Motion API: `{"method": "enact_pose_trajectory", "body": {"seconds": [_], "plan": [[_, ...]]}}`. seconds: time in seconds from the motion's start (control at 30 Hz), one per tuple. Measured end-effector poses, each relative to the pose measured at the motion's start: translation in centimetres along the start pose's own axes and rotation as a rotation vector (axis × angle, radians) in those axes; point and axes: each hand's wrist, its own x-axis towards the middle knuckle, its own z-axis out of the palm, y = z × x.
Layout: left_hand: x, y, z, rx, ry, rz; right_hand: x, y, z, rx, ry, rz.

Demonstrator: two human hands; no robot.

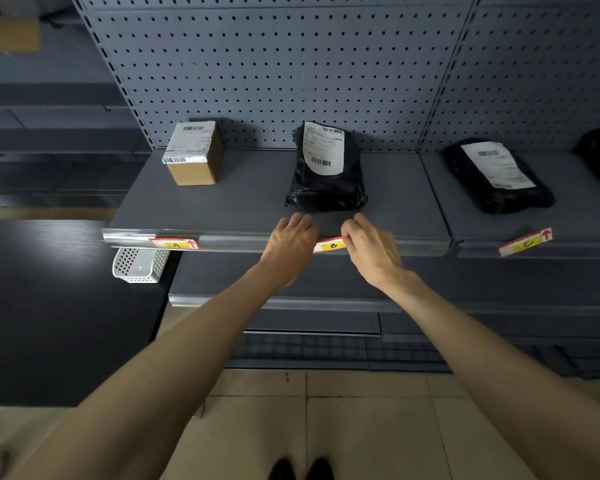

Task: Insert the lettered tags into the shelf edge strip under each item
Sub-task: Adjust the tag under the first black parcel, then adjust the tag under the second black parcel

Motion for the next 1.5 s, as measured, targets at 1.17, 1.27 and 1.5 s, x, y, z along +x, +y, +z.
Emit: {"method": "enact_pose_trajectory", "body": {"seconds": [1.17,1.27,1.5], "plan": [[10.3,23.9,-0.5,-0.304,0.091,0.063,-9.8,26.7,-10.4,-0.108,-0.014,0.106],[11.7,27.5,0.1,-0.316,0.095,0.016,-10.5,29.6,-10.9,-0.122,-0.038,0.069],[13.9,32.2,1.2,-0.322,0.08,-0.121,-10.4,32.4,-9.9,-0.104,-0.062,-0.012]]}}
